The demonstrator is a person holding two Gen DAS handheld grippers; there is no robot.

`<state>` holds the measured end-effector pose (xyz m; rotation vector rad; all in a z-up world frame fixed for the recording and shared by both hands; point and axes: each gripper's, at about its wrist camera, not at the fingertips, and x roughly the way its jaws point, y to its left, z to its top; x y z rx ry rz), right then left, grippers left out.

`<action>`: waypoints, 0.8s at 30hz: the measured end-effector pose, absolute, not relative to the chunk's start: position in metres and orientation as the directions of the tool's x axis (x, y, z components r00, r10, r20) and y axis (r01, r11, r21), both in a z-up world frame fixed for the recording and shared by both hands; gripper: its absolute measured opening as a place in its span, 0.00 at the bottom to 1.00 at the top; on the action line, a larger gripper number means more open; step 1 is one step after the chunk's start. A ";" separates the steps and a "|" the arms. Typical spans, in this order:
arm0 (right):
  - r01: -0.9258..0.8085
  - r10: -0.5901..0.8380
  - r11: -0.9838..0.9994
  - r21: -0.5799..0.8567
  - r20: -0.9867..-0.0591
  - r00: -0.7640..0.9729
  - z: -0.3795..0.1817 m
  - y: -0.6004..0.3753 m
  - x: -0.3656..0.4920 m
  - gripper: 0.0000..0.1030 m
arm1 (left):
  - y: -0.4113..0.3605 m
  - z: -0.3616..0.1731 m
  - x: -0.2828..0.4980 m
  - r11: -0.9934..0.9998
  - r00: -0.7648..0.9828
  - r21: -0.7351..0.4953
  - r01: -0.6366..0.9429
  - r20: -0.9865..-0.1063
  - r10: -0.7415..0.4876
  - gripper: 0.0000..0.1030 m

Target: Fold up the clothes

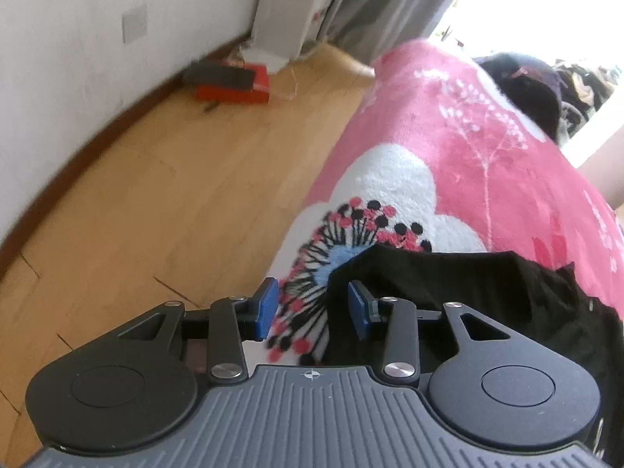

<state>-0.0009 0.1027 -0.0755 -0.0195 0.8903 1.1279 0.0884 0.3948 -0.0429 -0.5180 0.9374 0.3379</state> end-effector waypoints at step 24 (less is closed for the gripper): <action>-0.808 0.757 0.463 0.365 -0.636 0.146 -0.080 0.108 -0.002 0.32 | 0.368 -0.011 0.083 0.918 0.673 -0.274 -0.285 -0.740 -0.012 0.15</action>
